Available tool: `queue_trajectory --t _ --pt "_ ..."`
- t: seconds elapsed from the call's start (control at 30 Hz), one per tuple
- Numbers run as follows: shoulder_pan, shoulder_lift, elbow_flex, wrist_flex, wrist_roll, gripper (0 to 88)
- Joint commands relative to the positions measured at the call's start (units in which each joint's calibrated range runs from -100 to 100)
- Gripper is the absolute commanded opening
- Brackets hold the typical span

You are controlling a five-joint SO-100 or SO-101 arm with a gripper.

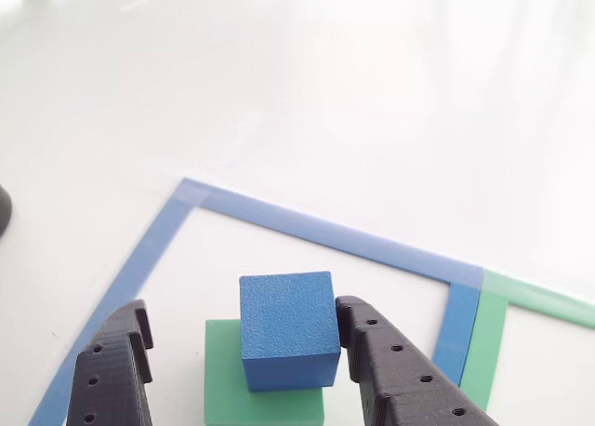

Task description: Tower of hanoi

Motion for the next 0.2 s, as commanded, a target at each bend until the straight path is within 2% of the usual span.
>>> queue_trajectory --t 0.0,0.17 --pt "0.56 -3.22 -1.44 -1.33 0.39 23.8" --pt "0.79 -6.02 -2.99 -0.84 0.39 26.3"
